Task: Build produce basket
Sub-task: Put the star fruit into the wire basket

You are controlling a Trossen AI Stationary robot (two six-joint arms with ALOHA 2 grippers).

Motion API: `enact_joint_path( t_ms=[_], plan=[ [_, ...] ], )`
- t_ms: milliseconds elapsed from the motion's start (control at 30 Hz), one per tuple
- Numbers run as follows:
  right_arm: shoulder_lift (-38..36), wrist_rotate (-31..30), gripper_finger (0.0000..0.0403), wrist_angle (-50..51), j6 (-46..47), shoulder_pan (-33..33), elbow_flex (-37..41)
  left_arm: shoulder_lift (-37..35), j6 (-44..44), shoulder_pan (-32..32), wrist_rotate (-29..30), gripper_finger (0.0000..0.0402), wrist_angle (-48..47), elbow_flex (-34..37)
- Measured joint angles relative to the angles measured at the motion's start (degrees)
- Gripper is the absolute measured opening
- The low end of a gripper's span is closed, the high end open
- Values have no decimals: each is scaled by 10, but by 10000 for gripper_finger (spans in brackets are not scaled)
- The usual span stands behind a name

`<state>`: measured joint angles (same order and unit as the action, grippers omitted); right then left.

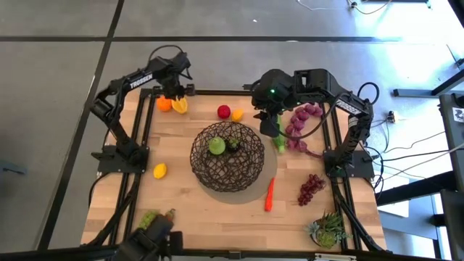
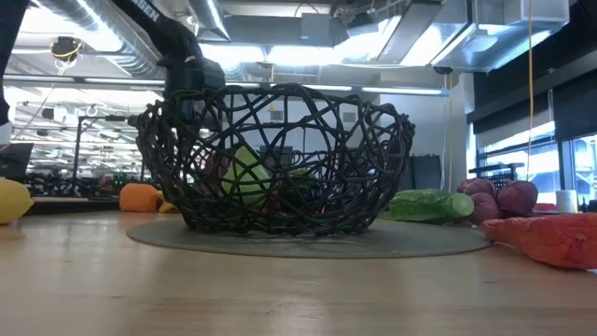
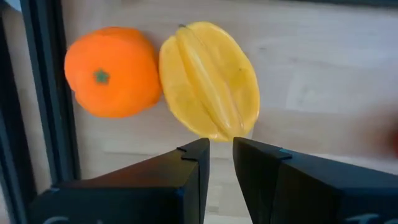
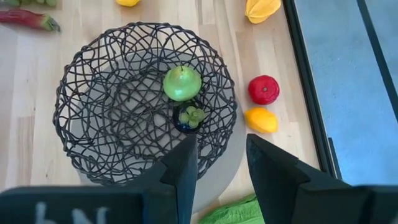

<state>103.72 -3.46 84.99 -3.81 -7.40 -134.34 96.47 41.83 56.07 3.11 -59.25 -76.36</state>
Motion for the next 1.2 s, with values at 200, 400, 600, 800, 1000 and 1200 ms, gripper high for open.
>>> enact_joint_path(
  t_ms=[200, 400, 600, 800, 1000, 1200],
  plan=[
    [0, 0, 133, 0, -11, 0, 0, 0, 59, 13, -16, 61, 23, 0],
    [0, 0, 133, 0, -12, 0, 0, 0, 75, 13, -1, 61, 37, 0],
    [0, 0, 133, 0, -12, 0, 0, 0, 107, 13, 2, 61, 34, 0],
    [0, 0, 133, 1, -12, 0, 0, 1, 121, 13, 17, 61, 38, 0],
    [0, 0, 133, 1, -14, 0, 0, 32, 124, 13, 1, 61, 40, 0],
    [0, 0, 133, 1, -14, 0, 0, 56, 136, 13, 4, 61, 37, 0]
  ],
)
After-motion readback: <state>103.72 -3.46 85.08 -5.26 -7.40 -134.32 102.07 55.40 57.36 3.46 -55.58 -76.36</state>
